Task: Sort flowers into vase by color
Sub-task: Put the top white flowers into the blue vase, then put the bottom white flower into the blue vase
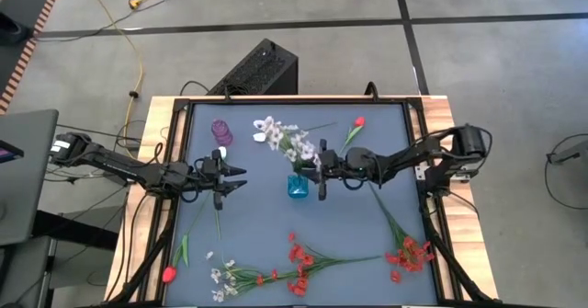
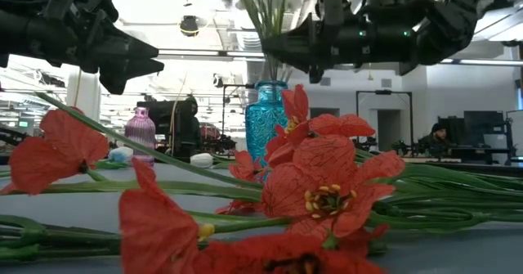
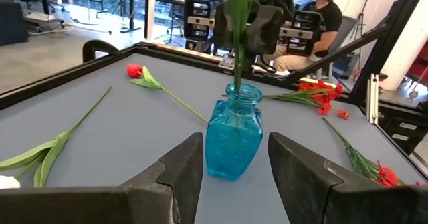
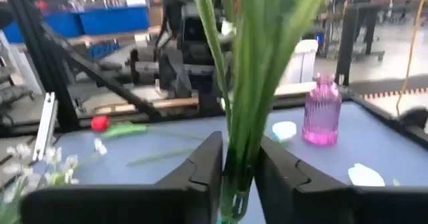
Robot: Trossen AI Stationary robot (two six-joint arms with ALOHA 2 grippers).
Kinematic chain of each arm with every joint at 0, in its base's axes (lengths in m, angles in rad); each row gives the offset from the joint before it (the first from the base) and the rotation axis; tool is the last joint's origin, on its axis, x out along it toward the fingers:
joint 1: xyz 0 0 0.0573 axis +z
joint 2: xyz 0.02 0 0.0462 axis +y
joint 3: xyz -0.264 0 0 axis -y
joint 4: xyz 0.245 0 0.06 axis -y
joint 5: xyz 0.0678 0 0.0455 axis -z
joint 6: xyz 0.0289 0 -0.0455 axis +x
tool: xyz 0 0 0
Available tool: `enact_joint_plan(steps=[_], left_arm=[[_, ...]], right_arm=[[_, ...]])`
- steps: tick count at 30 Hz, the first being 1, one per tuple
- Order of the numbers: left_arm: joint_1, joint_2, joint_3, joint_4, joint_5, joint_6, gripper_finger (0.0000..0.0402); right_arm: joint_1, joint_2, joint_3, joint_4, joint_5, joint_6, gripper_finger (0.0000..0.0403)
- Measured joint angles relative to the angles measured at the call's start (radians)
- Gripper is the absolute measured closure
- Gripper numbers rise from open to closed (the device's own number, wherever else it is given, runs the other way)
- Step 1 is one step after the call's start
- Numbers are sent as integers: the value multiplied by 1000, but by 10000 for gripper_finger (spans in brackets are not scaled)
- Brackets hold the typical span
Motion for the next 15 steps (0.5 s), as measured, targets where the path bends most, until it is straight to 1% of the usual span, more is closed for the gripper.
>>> enact_joint_plan(steps=[3,9,12,15], left_arm=[[0,0,0,-8,14,-8,243],[0,-1,0,-55,26,-62,243],[0,-1,0,-62,35,-92,243],[0,-1,24,-102,46,-128,243]], right_arm=[[-1,-44,0,-88,0,1,254],[-2,-189,0,-391,-3,24,177],[-2,-273,0,-562,-5,45,155],[-2,-359,0,-715,-8,44,148]])
